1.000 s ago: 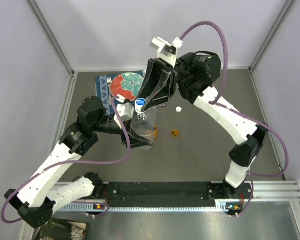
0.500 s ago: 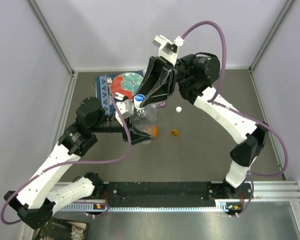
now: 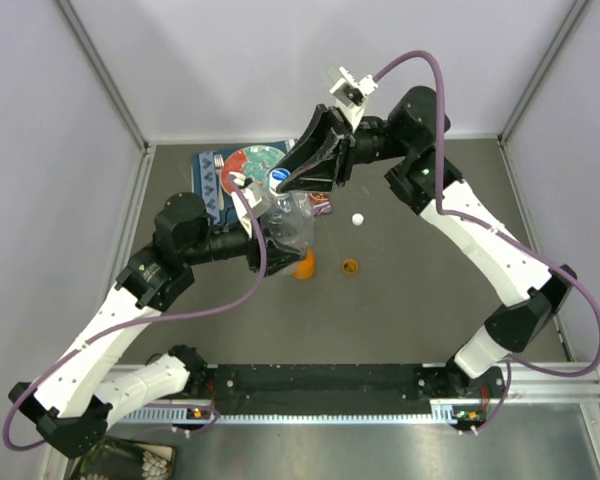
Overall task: Screw on the bottle caps
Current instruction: Screw the bottle cap onto the plastic bottle.
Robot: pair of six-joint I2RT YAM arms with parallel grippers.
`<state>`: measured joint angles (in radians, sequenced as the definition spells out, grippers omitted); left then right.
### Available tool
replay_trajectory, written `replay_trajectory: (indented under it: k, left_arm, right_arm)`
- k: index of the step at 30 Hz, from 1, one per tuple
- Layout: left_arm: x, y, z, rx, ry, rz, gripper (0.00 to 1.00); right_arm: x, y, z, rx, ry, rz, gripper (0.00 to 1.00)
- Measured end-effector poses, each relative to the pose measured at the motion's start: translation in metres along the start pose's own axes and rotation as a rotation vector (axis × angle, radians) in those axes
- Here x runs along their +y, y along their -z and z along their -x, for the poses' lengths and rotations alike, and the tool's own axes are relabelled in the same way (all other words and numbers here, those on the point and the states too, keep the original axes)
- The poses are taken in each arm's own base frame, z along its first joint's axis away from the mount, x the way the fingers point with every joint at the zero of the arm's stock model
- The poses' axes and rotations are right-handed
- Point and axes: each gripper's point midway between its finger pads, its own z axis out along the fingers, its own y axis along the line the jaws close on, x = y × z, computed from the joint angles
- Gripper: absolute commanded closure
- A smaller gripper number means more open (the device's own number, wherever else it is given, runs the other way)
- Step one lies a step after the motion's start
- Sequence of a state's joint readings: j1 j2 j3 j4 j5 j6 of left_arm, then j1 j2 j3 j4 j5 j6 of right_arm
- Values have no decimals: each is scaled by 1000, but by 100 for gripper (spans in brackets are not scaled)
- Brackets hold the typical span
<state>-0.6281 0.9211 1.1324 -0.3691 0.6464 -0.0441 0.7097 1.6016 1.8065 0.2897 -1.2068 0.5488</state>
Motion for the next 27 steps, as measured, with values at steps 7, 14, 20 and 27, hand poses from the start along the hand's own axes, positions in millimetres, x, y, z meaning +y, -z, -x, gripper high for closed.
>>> replay_trajectory:
  k: [7, 14, 20, 27]
  left_arm:
    - [22, -1, -5, 21, -19, 109, 81]
    - [39, 2, -8, 51, -8, 200, 81]
    - [53, 7, -3, 42, -10, 279, 80]
    - [76, 16, -2, 46, -17, 414, 77]
  right_arm:
    - [-14, 7, -7, 42, 61, -126, 100]
    - [-31, 4, -12, 31, 59, -226, 100]
    - [-44, -1, -8, -16, 53, -347, 100]
    - [-65, -5, -6, -84, 7, -589, 100]
